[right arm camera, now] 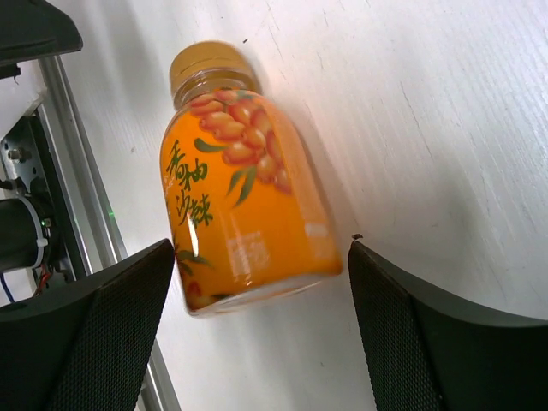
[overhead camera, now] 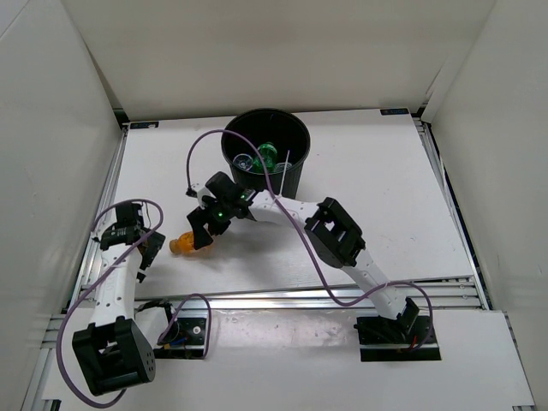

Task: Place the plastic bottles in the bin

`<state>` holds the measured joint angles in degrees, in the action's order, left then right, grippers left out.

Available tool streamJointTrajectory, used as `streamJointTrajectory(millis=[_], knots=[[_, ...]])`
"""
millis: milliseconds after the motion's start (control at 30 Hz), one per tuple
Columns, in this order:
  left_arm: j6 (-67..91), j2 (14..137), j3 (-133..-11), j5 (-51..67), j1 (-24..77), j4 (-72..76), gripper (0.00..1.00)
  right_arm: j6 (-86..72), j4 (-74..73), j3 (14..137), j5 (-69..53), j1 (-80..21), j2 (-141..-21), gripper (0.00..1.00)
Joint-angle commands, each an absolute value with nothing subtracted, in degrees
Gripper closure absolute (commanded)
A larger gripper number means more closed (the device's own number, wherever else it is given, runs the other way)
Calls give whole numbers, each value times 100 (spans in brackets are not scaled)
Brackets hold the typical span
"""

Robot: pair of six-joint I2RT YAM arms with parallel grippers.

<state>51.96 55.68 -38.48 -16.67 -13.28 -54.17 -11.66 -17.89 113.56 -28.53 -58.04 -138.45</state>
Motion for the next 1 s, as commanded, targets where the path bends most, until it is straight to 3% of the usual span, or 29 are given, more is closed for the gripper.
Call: streamJointTrajectory(millis=[0,800,967], knots=[[5256,5484,-3955,-1872,-1301,-5572,4,-1169,-1538,11602,-2821,-5862,-13974,14],[5133,5713,-3665,-2347,-1301,-4983,0,-835,-1231,11522,-2935,-5915,-13869,13],[5071,5713,-3665,-2347,-1301,-4983,0,-835,-1178,11522,-3058,-5915,-13922,25]])
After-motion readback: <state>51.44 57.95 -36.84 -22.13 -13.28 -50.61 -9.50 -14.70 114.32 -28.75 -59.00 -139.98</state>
